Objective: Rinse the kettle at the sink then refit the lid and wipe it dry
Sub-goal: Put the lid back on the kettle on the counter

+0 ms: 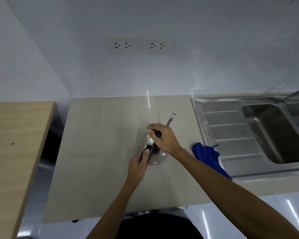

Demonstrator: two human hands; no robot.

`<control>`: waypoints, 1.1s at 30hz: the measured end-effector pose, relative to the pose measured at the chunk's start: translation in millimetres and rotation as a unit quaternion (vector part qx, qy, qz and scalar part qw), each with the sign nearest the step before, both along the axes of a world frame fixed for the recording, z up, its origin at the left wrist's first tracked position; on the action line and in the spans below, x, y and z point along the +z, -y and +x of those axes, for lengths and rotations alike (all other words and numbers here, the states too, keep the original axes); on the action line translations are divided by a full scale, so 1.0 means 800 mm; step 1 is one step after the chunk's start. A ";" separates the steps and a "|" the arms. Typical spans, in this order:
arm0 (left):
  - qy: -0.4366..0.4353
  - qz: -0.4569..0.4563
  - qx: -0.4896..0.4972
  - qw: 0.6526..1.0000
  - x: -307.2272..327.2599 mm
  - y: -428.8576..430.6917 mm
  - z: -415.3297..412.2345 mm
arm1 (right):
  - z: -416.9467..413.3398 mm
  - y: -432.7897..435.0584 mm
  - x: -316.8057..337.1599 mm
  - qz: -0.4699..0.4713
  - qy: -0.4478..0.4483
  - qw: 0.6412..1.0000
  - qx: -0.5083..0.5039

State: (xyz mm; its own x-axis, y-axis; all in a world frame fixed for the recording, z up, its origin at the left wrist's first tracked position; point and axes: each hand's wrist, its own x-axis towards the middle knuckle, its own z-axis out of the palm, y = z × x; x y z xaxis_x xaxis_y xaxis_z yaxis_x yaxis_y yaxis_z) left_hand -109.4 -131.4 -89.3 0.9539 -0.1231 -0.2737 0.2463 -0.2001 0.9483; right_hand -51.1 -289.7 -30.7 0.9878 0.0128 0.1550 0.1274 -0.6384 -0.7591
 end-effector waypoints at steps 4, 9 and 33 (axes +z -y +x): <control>0.018 0.001 0.002 1.000 0.001 0.002 0.000 | 0.000 -0.004 -0.001 0.003 0.010 1.000 -0.018; 0.015 -0.011 0.001 1.000 0.001 0.001 0.001 | 0.001 -0.002 -0.006 -0.002 -0.001 1.000 -0.018; 0.026 0.008 0.017 0.999 0.004 0.005 -0.001 | 0.002 -0.006 -0.013 -0.065 -0.058 0.994 -0.068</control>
